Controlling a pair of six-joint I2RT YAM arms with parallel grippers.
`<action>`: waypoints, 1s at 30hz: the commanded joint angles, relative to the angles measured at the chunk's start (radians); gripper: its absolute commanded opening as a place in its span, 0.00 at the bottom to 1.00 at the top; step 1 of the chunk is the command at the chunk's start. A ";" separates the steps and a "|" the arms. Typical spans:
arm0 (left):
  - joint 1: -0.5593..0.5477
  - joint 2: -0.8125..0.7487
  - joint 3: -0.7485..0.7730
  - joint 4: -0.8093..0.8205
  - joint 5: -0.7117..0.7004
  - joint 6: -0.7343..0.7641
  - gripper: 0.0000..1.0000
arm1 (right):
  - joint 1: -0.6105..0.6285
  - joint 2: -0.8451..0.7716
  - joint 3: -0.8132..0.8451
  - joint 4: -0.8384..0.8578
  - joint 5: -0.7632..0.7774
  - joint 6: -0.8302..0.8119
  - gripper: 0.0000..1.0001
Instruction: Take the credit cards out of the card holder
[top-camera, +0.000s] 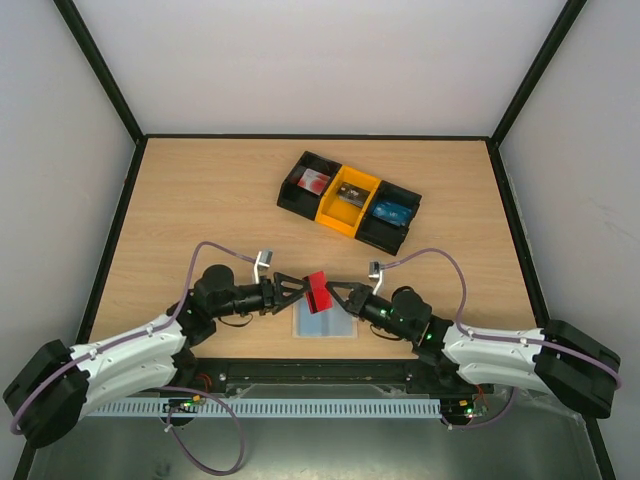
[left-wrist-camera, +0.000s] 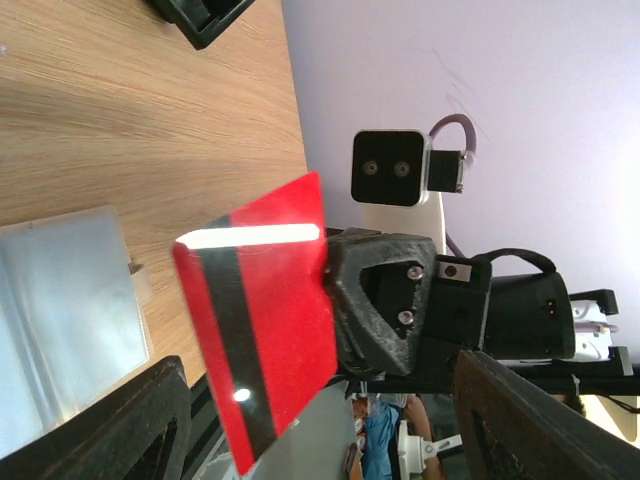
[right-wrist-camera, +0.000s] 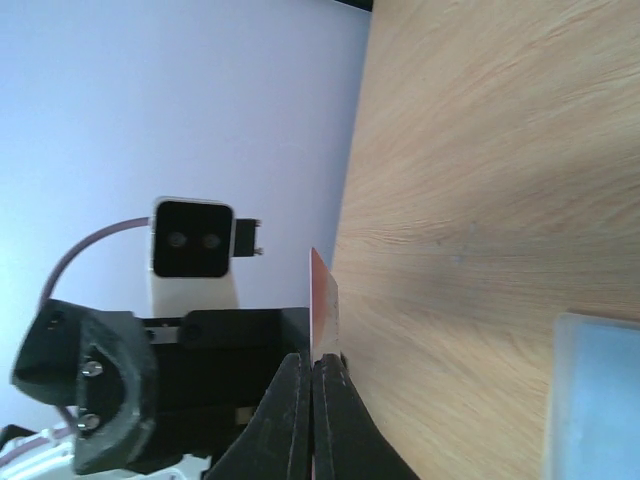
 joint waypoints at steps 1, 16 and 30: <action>0.003 0.020 0.009 0.053 0.023 0.046 0.73 | 0.006 -0.027 -0.004 0.078 -0.014 0.051 0.02; 0.003 0.088 -0.032 0.279 0.054 -0.013 0.19 | 0.006 0.054 -0.008 0.184 -0.114 0.113 0.02; 0.004 0.050 -0.050 0.316 0.049 -0.001 0.03 | 0.005 0.026 -0.040 0.187 -0.241 0.092 0.20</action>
